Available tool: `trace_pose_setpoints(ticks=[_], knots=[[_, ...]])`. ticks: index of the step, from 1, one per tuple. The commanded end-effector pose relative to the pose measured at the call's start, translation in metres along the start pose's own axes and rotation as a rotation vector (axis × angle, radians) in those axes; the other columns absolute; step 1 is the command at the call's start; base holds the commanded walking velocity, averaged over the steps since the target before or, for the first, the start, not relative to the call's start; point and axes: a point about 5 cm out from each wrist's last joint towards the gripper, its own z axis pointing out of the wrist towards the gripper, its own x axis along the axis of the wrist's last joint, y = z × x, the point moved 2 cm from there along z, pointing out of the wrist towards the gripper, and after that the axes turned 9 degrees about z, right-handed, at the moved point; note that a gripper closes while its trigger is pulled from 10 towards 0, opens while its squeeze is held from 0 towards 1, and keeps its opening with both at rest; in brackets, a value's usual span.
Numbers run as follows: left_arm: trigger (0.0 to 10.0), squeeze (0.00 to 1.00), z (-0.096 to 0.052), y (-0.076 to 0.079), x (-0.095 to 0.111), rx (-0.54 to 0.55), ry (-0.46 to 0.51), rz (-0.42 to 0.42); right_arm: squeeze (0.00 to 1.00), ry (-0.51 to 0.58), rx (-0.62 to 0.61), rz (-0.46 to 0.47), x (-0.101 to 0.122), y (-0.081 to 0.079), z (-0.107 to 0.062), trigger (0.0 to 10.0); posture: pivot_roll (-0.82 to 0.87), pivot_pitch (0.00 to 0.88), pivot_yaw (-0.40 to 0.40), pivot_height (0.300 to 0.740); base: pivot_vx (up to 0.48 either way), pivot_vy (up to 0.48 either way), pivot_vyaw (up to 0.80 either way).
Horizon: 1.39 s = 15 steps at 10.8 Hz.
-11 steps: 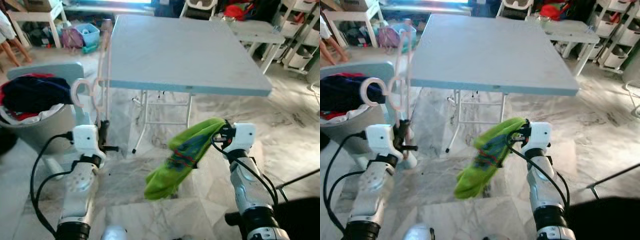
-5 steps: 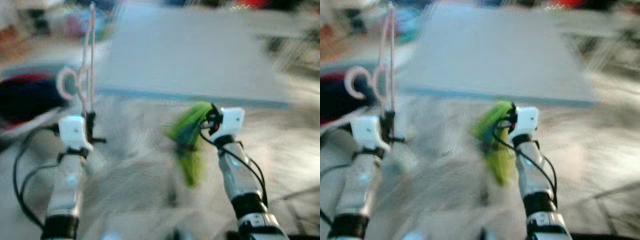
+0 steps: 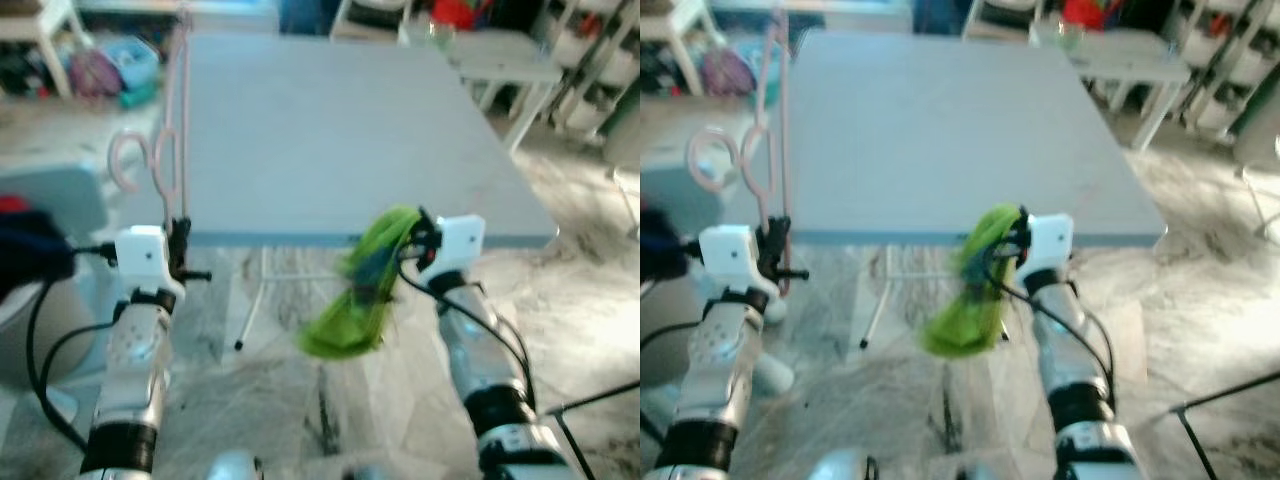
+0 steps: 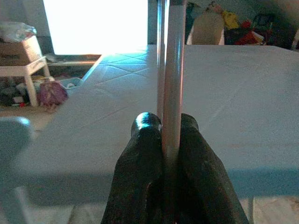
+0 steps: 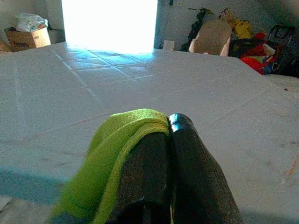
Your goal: Hang hanger
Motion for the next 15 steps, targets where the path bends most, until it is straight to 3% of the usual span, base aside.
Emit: trace_pose_setpoints(ticks=[1, 5, 6, 7, 9, 10, 11, 12, 13, 14, 15], knots=[[10.0, 0.00, 0.002, 0.010, 0.003, -0.026, 0.011, -0.012, 0.00, 0.044, -0.007, -0.035, 0.011, 0.008, 0.002, 10.0, 0.09, 0.068, -0.070, 0.740, 0.420, 0.000, 0.00], [10.0, 0.00, -0.005, 0.013, 0.001, -0.025, -0.003, -0.018, 0.00, 0.106, -0.001, 0.008, 0.033, 0.008, 0.019, 10.0, 0.11, 0.083, -0.071, 0.740, 0.402, 0.260, 0.14], [10.0, 0.00, -0.004, 0.013, 0.001, -0.026, -0.006, -0.017, 0.00, 0.135, 0.035, 0.005, 0.045, 0.002, 0.032, 10.0, 0.10, 0.087, -0.069, 0.740, 0.356, 0.322, 0.00], [10.0, 0.00, -0.002, 0.016, 0.002, -0.045, -0.004, -0.014, 0.00, 0.167, 0.118, -0.021, 0.067, -0.013, 0.056, 10.0, 0.11, 0.090, -0.068, 0.740, 0.345, 0.334, 0.00], [10.0, 0.00, 0.000, 0.019, 0.005, -0.051, 0.003, -0.013, 0.00, 0.258, 0.200, -0.029, 0.132, -0.037, 0.102, 10.0, 0.14, 0.083, -0.088, 0.740, 0.356, 0.321, 0.00], [10.0, 0.00, -0.001, 0.018, 0.004, -0.033, -0.004, -0.012, 0.00, 0.349, 0.182, 0.000, 0.187, -0.042, 0.120, 10.0, 0.15, 0.080, -0.095, 0.740, 0.000, 0.000, 0.00], [10.0, 0.00, -0.005, 0.020, 0.004, -0.022, -0.007, -0.018, 0.00, 0.472, 0.086, 0.151, 0.255, -0.031, 0.128, 10.0, 0.17, 0.076, -0.102, 0.740, 0.000, 0.000, 0.00], [10.0, 0.00, -0.009, 0.024, 0.003, -0.022, -0.011, -0.020, 0.00, 0.574, 0.054, 0.174, 0.297, -0.026, 0.124, 10.0, 0.18, 0.073, -0.114, 0.740, 0.000, 0.000, 0.00], [10.0, 0.00, -0.011, 0.025, 0.002, -0.022, -0.016, -0.022, 0.00, 0.637, 0.037, 0.193, 0.317, -0.023, 0.119, 10.0, 0.19, 0.072, -0.118, 0.740, 0.000, 0.000, 0.00], [10.0, 0.00, -0.012, 0.026, 0.001, -0.016, -0.020, -0.025, 0.00, 0.639, 0.030, 0.191, 0.310, -0.020, 0.119, 10.0, 0.19, 0.072, -0.126, 0.740, 0.000, 0.000, 0.00], [10.0, 0.00, -0.012, 0.026, 0.001, -0.012, -0.024, -0.026, 0.00, 0.545, 0.002, 0.163, 0.277, -0.013, 0.124, 10.0, 0.19, 0.072, -0.124, 0.740, 0.000, 0.000, 0.00]])
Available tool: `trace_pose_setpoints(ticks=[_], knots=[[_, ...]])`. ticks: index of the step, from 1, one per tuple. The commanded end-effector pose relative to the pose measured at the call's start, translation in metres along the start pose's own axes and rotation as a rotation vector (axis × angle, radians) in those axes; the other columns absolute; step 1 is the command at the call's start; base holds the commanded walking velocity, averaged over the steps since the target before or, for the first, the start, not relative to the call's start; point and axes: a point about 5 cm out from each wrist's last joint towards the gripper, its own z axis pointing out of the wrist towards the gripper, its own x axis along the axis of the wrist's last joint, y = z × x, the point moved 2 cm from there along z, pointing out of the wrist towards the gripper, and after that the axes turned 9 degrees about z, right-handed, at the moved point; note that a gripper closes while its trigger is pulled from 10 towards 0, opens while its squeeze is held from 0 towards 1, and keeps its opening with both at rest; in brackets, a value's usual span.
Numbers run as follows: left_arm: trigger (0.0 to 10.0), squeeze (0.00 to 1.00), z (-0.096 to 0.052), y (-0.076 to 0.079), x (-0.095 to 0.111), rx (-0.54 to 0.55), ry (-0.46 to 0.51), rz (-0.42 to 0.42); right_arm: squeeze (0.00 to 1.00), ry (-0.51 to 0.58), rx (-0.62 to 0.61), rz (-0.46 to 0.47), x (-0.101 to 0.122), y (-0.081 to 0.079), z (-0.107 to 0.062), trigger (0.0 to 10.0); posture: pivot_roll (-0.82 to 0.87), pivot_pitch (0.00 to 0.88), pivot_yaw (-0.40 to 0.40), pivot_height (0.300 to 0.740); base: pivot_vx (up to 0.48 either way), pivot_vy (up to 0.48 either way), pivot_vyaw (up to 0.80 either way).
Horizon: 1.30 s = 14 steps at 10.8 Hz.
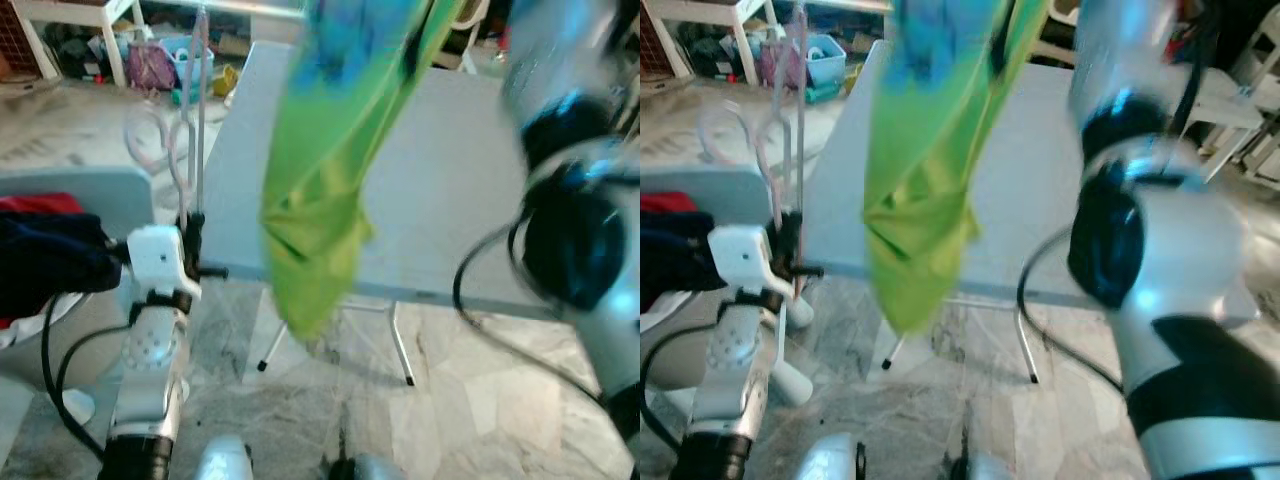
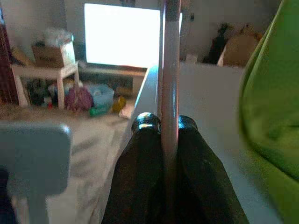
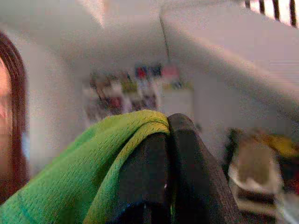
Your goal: Hang hanger
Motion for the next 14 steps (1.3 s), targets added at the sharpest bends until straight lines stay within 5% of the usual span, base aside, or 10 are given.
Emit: trace_pose_setpoints(ticks=[1, 3, 4, 7, 8, 11, 13, 14], knots=[[10.0, 0.00, 0.000, 0.007, -0.008, -0.020, -0.045, 0.005, 0.00, -0.155, -0.085, -0.111, -0.036, 0.021, -0.019, 10.0, 0.18, 0.072, -0.120, 0.740, 0.000, 0.000, 0.00], [10.0, 0.00, 0.003, 0.005, -0.009, -0.015, -0.054, 0.013, 0.00, -0.337, -0.339, -0.081, -0.080, 0.074, -0.063, 10.0, 0.17, 0.075, -0.114, 0.740, 0.000, 0.000, 0.00], [10.0, 0.00, 0.003, 0.004, -0.010, -0.011, -0.058, 0.011, 1.00, -0.423, -0.407, -0.043, -0.099, 0.096, -0.090, 10.0, 0.16, 0.077, -0.110, 0.740, 0.000, 0.000, 0.00], [10.0, 0.00, 0.004, 0.013, -0.010, -0.030, -0.059, 0.004, 1.00, -0.843, 0.007, -0.363, -0.157, 0.091, -0.149, 10.0, 0.14, 0.091, -0.129, 0.740, 0.000, 0.000, 0.00], [10.0, 0.00, 0.000, 0.015, -0.012, -0.042, -0.067, -0.008, 1.00, -0.973, 0.196, -0.406, -0.174, 0.093, -0.184, 10.0, 0.14, 0.103, -0.132, 0.740, 0.000, 0.000, 0.00], [10.0, 0.00, -0.018, 0.009, -0.026, -0.077, -0.122, 0.000, 1.00, -1.117, 0.327, -0.316, -0.189, 0.107, -0.255, 10.0, 0.12, 0.121, -0.101, 0.740, 0.000, 0.000, 0.00], [10.0, 0.00, -0.014, 0.004, -0.024, -0.102, -0.118, 0.003, 1.00, -1.001, 0.351, -0.241, -0.185, 0.098, -0.256, 10.0, 0.10, 0.107, -0.060, 0.740, 0.000, 0.000, 0.00], [10.0, 0.00, -0.013, 0.004, -0.025, -0.102, -0.126, 0.002, 1.00, -0.840, 0.302, 0.036, -0.174, 0.086, -0.241, 10.0, 0.11, 0.098, -0.059, 0.740, 0.000, 0.000, 0.00]])
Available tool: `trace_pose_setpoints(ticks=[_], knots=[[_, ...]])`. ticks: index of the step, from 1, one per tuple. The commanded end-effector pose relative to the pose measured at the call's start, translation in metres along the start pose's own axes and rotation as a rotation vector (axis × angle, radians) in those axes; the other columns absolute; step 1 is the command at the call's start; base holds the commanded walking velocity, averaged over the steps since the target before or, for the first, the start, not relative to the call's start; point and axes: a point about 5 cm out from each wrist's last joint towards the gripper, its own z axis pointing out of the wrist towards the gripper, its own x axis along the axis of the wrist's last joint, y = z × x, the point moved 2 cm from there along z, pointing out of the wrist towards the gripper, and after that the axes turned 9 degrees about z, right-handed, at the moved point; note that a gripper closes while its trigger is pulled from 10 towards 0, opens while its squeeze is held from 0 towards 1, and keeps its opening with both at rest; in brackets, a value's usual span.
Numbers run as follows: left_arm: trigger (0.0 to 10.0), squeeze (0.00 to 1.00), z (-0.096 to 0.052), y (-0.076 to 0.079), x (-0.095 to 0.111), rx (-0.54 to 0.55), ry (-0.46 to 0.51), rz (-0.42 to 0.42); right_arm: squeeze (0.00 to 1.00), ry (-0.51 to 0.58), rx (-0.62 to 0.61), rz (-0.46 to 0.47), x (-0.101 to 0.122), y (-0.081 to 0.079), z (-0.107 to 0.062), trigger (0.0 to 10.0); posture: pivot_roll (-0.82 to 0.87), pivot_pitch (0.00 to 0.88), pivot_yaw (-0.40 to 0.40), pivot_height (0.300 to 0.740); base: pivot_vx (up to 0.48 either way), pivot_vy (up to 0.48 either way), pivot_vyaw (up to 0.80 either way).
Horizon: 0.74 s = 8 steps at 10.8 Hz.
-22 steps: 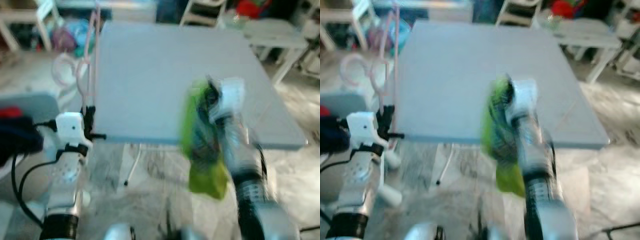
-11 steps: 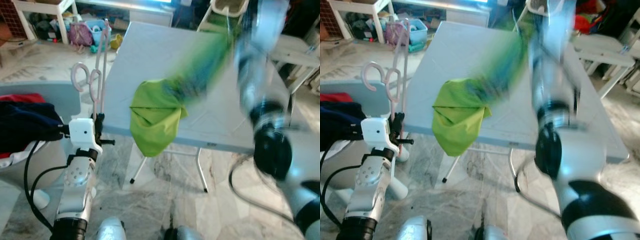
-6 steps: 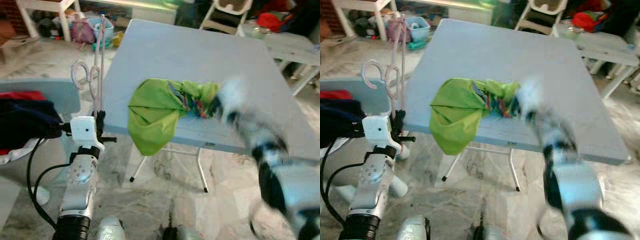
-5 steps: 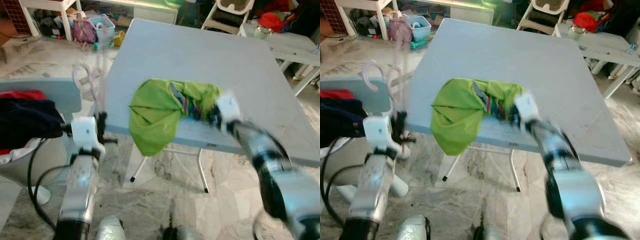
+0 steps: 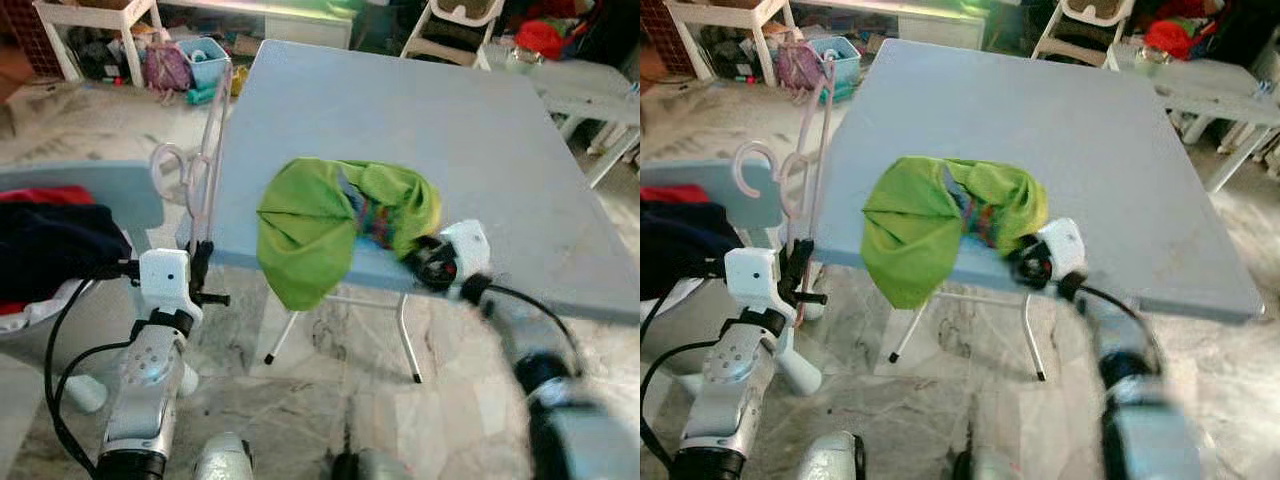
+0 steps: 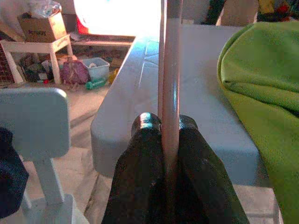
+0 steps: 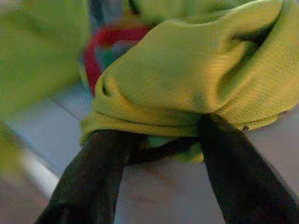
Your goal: Hang hanger
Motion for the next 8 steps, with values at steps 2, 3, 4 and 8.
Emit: trace_pose_setpoints(ticks=[2, 3, 4, 8], knots=[[10.0, 0.00, 0.001, 0.003, -0.003, -0.019, -0.025, 0.000, 1.00, 0.113, -0.158, -0.213, 0.026, 0.014, -0.006, 10.0, 0.12, 0.093, -0.052, 0.740, 0.000, 0.000, 0.00], [10.0, 0.00, 0.001, 0.003, -0.004, -0.019, -0.032, 0.004, 1.00, 0.185, -0.331, -0.342, 0.042, 0.018, -0.002, 10.0, 0.12, 0.094, -0.054, 0.740, 0.000, 0.000, 0.00], [10.0, 0.00, 0.001, 0.004, -0.004, -0.019, -0.031, 0.008, 1.00, 0.211, -0.426, -0.376, 0.051, 0.020, -0.002, 10.0, 0.12, 0.095, -0.055, 0.740, 0.000, 0.000, 0.00], [10.0, 0.00, 0.001, 0.001, -0.004, 0.006, -0.037, 0.017, 0.33, -0.019, -0.384, -1.071, 0.058, 0.034, -0.014, 10.0, 0.11, 0.106, -0.064, 0.740, 0.000, 0.000, 0.00]])
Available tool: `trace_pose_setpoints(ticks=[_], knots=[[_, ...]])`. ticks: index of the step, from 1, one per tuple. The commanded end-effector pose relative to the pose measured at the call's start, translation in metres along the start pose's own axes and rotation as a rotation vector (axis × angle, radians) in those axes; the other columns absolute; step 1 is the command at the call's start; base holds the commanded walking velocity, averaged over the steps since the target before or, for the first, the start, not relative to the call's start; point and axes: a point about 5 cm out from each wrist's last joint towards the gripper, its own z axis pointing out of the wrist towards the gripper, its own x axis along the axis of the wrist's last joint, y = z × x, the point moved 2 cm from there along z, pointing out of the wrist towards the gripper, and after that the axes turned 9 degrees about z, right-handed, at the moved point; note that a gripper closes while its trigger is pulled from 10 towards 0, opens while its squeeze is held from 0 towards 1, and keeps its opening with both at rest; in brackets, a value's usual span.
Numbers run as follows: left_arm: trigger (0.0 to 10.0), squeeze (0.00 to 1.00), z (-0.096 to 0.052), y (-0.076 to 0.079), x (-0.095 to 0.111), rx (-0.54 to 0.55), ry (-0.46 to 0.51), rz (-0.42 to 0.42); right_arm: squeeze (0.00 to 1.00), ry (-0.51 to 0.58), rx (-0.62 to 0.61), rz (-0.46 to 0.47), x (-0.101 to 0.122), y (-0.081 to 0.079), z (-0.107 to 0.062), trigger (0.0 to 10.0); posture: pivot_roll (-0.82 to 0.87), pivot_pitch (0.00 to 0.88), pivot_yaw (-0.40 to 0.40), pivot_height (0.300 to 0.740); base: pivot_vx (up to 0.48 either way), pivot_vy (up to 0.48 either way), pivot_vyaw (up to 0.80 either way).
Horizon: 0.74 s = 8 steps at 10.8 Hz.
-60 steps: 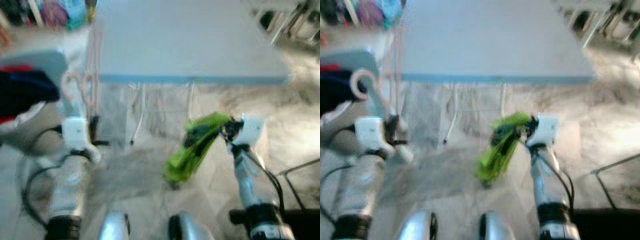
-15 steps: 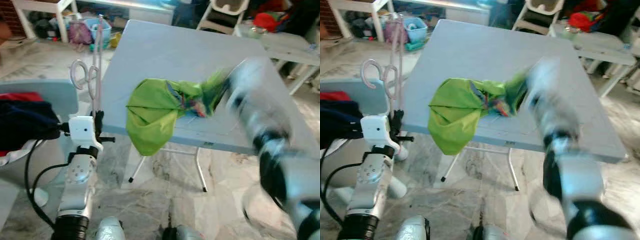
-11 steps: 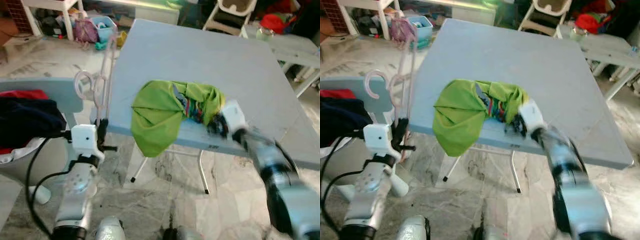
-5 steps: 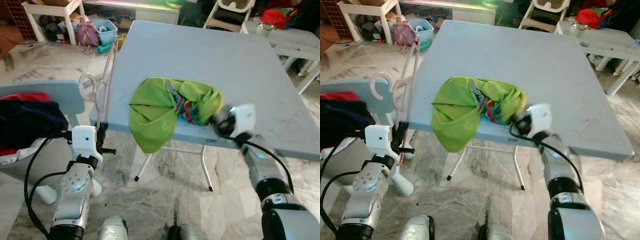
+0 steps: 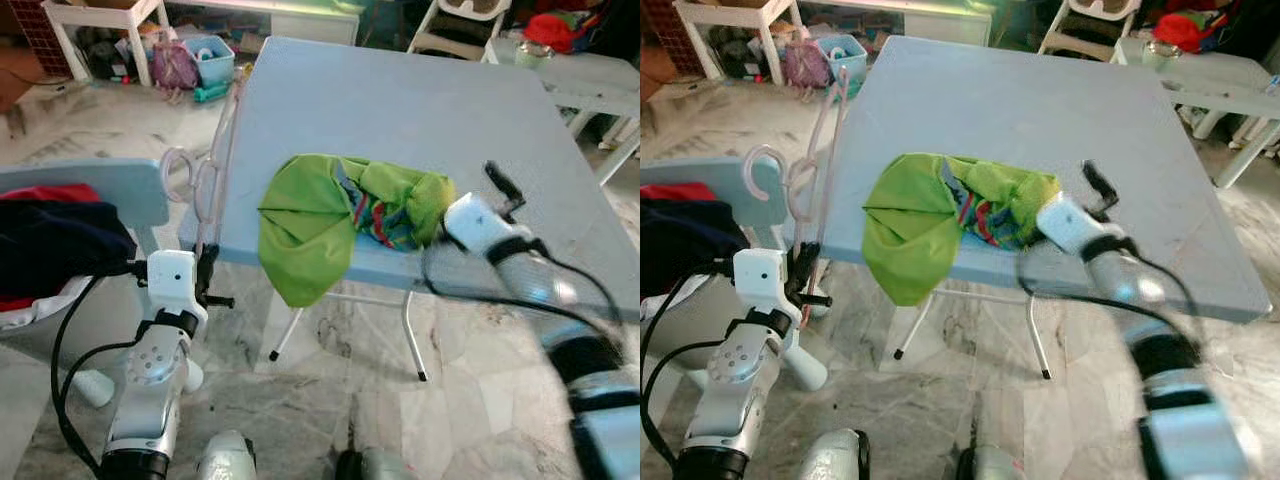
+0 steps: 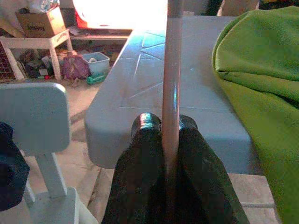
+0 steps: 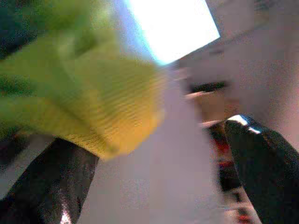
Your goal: Hang hanger
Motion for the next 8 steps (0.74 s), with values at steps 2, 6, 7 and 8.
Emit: trace_pose_setpoints(ticks=[2, 6, 7, 8], knots=[[10.0, 0.00, 0.002, 0.004, -0.003, -0.005, -0.022, 0.001, 0.00, -0.074, 0.223, 0.100, -0.022, 0.000, -0.019, 10.0, 0.10, 0.105, -0.063, 0.740, 0.000, 0.000, 0.00], [10.0, 0.00, 0.004, 0.005, -0.002, -0.017, -0.019, 0.002, 0.00, -0.084, 0.584, 0.420, -0.023, 0.023, -0.051, 10.0, 0.08, 0.116, -0.055, 0.740, 0.000, 0.000, 0.00], [10.0, 0.00, 0.004, 0.005, -0.002, -0.015, -0.018, 0.003, 0.00, -0.003, 0.655, 0.593, -0.007, 0.031, -0.054, 10.0, 0.09, 0.120, -0.054, 0.740, 0.000, 0.000, 0.00], [10.0, 0.00, 0.003, 0.004, -0.002, -0.014, -0.020, 0.002, 0.00, 0.047, 0.790, 0.676, 0.005, 0.021, -0.062, 10.0, 0.09, 0.123, -0.055, 0.740, 0.000, 0.000, 0.00]])
